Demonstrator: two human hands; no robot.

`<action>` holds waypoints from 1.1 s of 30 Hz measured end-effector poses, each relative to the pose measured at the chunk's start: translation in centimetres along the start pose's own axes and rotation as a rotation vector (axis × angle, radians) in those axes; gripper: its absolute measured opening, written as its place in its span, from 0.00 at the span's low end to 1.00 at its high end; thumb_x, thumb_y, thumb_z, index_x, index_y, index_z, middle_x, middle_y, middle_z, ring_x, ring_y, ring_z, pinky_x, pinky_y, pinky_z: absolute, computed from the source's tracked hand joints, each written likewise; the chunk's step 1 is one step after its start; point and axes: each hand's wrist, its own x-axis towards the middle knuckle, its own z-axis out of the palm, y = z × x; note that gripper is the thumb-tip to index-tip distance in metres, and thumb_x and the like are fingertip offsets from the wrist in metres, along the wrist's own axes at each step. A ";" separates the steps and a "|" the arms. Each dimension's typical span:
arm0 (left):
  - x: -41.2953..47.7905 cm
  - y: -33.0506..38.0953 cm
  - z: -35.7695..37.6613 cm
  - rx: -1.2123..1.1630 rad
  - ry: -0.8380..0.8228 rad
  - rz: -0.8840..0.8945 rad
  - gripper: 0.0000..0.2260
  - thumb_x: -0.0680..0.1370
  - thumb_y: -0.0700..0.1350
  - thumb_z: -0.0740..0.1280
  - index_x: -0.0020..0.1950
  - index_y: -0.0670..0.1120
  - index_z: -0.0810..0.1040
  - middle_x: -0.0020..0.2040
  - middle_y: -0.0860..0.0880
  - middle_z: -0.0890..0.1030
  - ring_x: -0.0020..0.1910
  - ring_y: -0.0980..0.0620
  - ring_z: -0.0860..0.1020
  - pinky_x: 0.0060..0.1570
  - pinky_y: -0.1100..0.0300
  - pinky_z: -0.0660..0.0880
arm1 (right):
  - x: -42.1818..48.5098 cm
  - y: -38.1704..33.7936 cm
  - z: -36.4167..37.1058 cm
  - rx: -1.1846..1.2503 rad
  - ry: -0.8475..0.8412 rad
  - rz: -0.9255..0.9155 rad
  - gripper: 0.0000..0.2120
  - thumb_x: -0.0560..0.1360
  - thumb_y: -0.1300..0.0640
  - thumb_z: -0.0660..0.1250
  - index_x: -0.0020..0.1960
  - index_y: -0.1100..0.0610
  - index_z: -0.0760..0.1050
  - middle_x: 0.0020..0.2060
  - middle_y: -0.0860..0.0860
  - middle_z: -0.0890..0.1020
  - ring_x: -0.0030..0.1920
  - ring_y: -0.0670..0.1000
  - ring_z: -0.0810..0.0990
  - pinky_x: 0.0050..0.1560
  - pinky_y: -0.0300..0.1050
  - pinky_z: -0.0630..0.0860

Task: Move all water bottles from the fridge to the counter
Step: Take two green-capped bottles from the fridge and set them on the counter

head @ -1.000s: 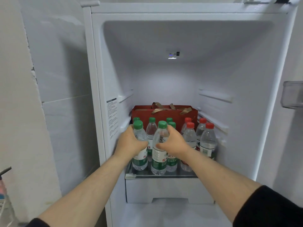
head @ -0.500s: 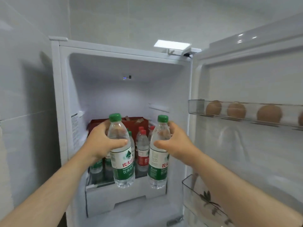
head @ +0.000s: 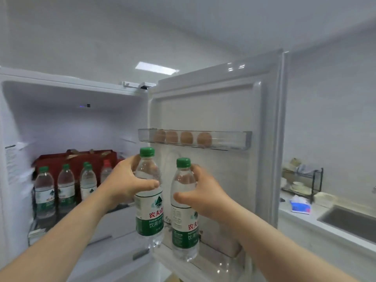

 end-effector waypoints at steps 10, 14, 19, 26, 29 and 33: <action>-9.6 11.4 9.6 -0.109 -0.219 0.065 0.24 0.65 0.42 0.81 0.57 0.52 0.79 0.51 0.52 0.84 0.49 0.51 0.85 0.56 0.48 0.79 | -15.6 0.3 -12.9 -0.039 0.046 0.050 0.34 0.66 0.55 0.77 0.68 0.44 0.69 0.57 0.45 0.80 0.55 0.48 0.81 0.55 0.52 0.81; -12.1 15.6 13.9 -0.172 -0.305 0.130 0.24 0.60 0.48 0.81 0.55 0.55 0.81 0.51 0.52 0.85 0.50 0.50 0.84 0.58 0.46 0.79 | -21.3 0.4 -18.0 -0.081 0.111 0.084 0.31 0.67 0.58 0.77 0.67 0.46 0.71 0.56 0.45 0.81 0.55 0.48 0.81 0.57 0.53 0.80; -13.7 19.7 19.2 -0.273 -0.392 0.184 0.24 0.57 0.49 0.81 0.52 0.53 0.82 0.50 0.51 0.85 0.50 0.49 0.84 0.58 0.45 0.79 | -26.5 1.0 -23.4 -0.114 0.259 0.163 0.33 0.65 0.56 0.78 0.67 0.43 0.71 0.56 0.44 0.82 0.55 0.48 0.82 0.57 0.55 0.80; -14.2 24.8 28.0 -0.380 -0.541 0.264 0.22 0.59 0.47 0.81 0.51 0.53 0.81 0.48 0.56 0.85 0.46 0.54 0.84 0.54 0.48 0.80 | -33.5 2.3 -30.0 -0.181 0.471 0.285 0.32 0.66 0.56 0.78 0.67 0.44 0.71 0.57 0.47 0.81 0.57 0.51 0.81 0.59 0.58 0.79; -14.5 26.9 32.3 -0.410 -0.631 0.317 0.20 0.64 0.39 0.81 0.52 0.54 0.81 0.47 0.58 0.85 0.45 0.56 0.84 0.56 0.47 0.79 | -36.7 3.1 -32.2 -0.236 0.589 0.371 0.34 0.63 0.53 0.78 0.67 0.45 0.70 0.58 0.48 0.81 0.57 0.53 0.81 0.60 0.58 0.79; -15.1 29.8 37.9 -0.429 -0.743 0.353 0.21 0.64 0.42 0.80 0.54 0.54 0.80 0.48 0.54 0.85 0.49 0.54 0.83 0.57 0.47 0.79 | -40.9 4.0 -34.8 -0.317 0.741 0.469 0.33 0.62 0.53 0.76 0.65 0.42 0.70 0.57 0.46 0.81 0.57 0.51 0.80 0.59 0.57 0.79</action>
